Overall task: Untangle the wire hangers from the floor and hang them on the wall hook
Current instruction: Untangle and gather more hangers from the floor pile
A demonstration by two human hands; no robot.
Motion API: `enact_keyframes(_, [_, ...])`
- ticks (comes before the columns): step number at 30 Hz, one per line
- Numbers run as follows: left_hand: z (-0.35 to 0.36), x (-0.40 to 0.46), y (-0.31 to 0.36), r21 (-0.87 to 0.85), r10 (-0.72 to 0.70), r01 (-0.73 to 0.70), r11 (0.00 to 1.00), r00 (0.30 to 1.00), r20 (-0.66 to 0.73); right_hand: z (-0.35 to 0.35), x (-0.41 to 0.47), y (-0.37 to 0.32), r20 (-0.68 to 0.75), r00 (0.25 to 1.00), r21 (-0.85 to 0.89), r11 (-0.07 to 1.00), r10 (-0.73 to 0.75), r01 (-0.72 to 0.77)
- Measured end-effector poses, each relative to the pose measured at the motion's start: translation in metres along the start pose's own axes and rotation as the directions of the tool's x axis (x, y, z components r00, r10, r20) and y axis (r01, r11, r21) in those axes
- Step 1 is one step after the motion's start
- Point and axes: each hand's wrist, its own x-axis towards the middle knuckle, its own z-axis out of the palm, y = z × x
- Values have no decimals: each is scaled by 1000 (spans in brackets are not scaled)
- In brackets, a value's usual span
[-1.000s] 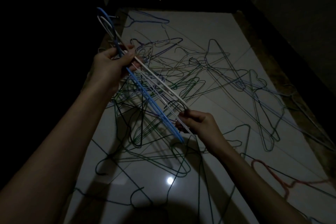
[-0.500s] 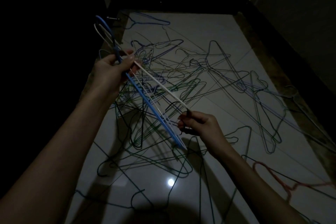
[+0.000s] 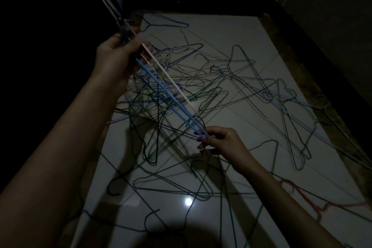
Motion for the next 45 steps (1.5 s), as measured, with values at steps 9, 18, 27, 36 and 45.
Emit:
enact_keyframes(9, [-8, -7, 2, 138, 1, -10, 990, 998, 67, -20, 3, 37, -120, 993, -464, 884, -5, -52])
enact_keyframes(18, [-30, -18, -17, 255, -86, 63, 965, 993, 78, -39, 9, 42, -212, 964, -584, 812, -158, 5])
enact_keyframes(27, [-33, -32, -37, 204, -173, 155, 967, 982, 76, -44, 13, -7, -83, 995, -254, 967, -52, 29])
enact_keyframes(36, [-35, -42, -37, 181, -215, 199, 963, 974, 72, -49, 10, -34, -157, 961, -280, 943, -228, 179])
enact_keyframes(45, [-31, -47, -42, 183, -258, 238, 954, 961, 96, -20, 4, -13, 59, 997, -354, 933, -41, 59])
